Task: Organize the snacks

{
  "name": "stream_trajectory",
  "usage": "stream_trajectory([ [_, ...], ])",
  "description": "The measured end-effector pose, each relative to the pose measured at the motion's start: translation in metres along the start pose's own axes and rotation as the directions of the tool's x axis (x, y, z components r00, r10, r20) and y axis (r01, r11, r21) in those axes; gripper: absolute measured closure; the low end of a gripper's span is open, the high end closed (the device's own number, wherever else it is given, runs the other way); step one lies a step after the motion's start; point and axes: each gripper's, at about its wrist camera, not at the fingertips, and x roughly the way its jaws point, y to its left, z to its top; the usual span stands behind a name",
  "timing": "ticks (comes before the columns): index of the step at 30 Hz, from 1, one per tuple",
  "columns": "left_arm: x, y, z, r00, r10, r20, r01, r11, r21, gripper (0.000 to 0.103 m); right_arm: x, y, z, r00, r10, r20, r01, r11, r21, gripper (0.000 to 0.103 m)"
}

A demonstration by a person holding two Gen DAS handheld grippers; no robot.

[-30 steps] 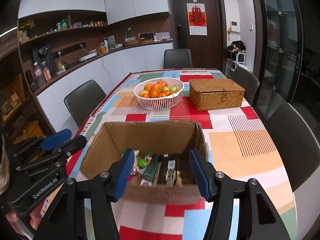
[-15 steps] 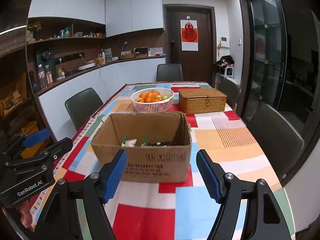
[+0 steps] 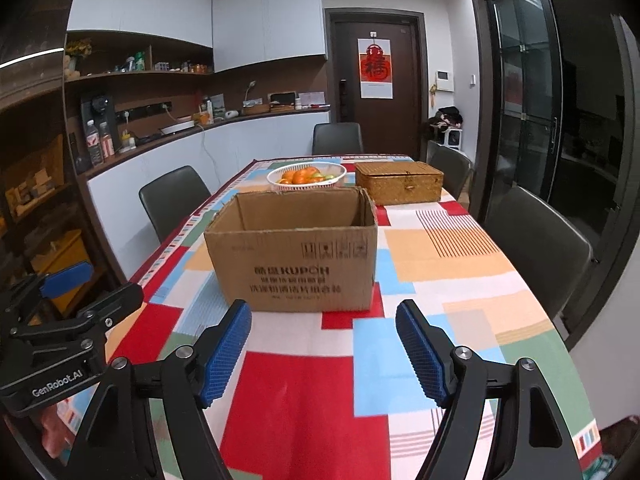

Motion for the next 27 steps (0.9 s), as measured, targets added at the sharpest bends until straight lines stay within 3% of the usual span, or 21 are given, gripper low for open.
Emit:
stream_trajectory([
  [18,-0.007,-0.002,-0.007,1.000,-0.006,0.029,0.006,1.000,-0.011,0.000,-0.015,-0.001,-0.015,1.000,-0.019,0.008,0.019,1.000,0.016,0.024],
  [27,-0.008,0.000,-0.009,0.999,0.006,0.038,-0.005,1.000,-0.015,0.000,-0.013,-0.001,-0.016,1.000,-0.017,0.001,0.017,1.000,0.017,0.024],
])
